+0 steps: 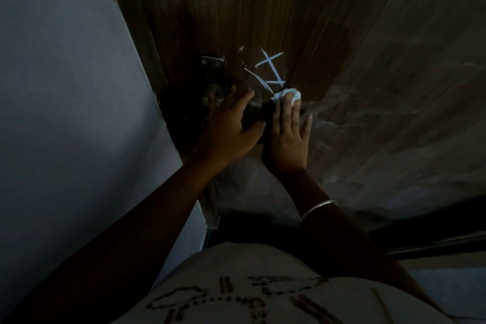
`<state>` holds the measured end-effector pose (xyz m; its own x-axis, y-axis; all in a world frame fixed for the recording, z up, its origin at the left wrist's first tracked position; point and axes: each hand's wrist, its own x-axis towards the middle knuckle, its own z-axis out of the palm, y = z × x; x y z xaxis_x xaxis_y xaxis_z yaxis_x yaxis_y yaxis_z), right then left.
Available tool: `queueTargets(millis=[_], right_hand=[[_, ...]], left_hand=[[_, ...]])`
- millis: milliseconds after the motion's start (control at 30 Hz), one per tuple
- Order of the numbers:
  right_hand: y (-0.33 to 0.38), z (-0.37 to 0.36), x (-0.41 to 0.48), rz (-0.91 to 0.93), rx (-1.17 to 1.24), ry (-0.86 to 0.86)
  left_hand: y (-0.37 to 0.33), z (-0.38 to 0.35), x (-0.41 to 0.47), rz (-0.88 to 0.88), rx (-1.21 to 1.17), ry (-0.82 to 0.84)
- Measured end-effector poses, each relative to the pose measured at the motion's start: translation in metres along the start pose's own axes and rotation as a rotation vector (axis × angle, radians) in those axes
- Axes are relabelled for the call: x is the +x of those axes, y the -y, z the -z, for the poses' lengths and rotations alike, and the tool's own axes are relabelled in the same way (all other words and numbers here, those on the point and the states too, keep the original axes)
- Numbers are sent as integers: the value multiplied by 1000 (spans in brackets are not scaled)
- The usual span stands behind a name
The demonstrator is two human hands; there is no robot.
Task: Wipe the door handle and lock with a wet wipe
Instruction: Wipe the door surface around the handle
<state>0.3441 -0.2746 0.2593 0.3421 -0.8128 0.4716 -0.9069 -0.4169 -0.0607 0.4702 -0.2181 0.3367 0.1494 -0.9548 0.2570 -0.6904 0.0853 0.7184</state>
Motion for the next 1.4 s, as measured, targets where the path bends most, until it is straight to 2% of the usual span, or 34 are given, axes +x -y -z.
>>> queueTargets(millis=[133, 200, 267, 400, 467, 600, 667, 800, 867, 1000, 1067, 1233, 1400], right_hand=[[-4, 0, -3, -245, 74, -10], [-1, 0, -2, -297, 95, -7], [3, -1, -1, -246, 97, 11], [8, -5, -2, -23, 31, 33], [6, -6, -3, -68, 30, 41], [8, -9, -8, -279, 114, 39], [11, -12, -7, -249, 100, 46], [12, -19, -3, 54, -33, 80], [12, -20, -4, 24, -42, 53], [19, -23, -7, -158, -18, 17], [25, -25, -5, -147, -10, 28], [43, -32, 4, 132, -93, 69], [46, -35, 3, -65, -60, 2]], left_hand=[[4, 2, -3, 11, -21, -52], [6, 3, -3, 17, -6, -69], [5, 5, -5, 18, -18, -70], [3, 5, -6, 65, -48, -20], [5, 6, -7, 86, -90, -7], [13, 7, -9, 97, -148, -23], [15, 8, -9, 105, -165, -27], [15, 7, -8, 89, -105, -13], [17, 8, -8, 85, -93, -11], [25, 13, -13, 78, -106, -47], [27, 14, -15, 107, -122, -102], [31, 20, -13, 180, -124, -151], [33, 24, -15, 201, -152, -108]])
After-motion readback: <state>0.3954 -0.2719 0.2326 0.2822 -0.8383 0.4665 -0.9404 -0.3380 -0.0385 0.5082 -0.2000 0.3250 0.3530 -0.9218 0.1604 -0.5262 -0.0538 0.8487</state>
